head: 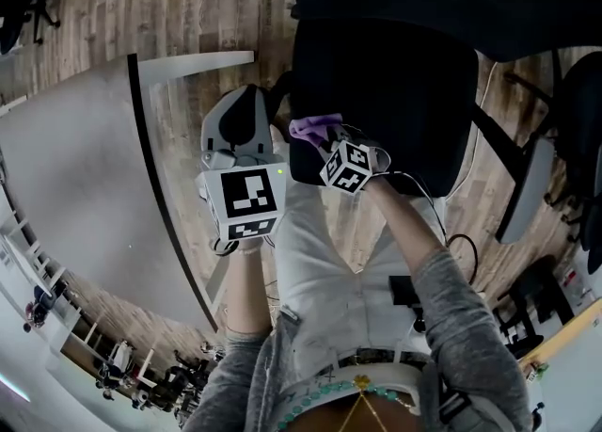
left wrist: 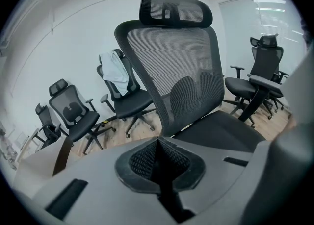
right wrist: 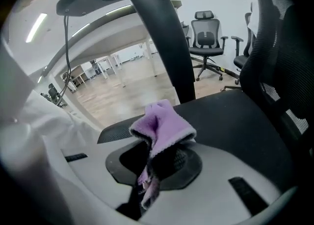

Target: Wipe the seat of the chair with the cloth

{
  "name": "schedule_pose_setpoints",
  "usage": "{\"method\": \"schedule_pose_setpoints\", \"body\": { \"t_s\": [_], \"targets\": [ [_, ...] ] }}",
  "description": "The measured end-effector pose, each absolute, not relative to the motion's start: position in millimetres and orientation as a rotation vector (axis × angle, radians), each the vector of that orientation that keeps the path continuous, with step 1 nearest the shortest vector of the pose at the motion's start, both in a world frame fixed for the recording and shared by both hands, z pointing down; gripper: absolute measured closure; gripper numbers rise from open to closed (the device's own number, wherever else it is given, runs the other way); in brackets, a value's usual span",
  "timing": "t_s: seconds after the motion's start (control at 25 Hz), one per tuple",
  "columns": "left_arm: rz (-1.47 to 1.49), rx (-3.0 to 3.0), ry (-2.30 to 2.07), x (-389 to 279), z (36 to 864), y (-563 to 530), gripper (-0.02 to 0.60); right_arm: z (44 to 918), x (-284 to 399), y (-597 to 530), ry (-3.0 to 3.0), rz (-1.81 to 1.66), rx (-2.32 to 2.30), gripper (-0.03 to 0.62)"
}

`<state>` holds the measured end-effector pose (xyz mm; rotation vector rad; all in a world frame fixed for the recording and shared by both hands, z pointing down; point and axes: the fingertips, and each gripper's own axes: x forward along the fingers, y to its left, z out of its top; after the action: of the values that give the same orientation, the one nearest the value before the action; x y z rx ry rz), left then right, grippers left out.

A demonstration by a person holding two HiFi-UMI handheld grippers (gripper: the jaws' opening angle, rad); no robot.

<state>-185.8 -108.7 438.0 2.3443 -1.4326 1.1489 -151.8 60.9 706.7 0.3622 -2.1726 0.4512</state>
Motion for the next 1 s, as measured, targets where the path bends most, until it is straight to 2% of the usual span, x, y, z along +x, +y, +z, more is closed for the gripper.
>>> {"method": "schedule_pose_setpoints", "body": {
  "t_s": [0.56, 1.0],
  "targets": [
    [1.156, 2.345, -1.439, -187.0, 438.3, -108.2, 0.579, 709.9, -147.1, 64.1, -2.179, 0.445, 0.361, 0.546],
    [1.163, 2.342, -1.443, -186.0, 436.7, -108.1, 0.579, 717.3, -108.5, 75.6, -2.116, 0.473, 0.389, 0.546]
  ]
}}
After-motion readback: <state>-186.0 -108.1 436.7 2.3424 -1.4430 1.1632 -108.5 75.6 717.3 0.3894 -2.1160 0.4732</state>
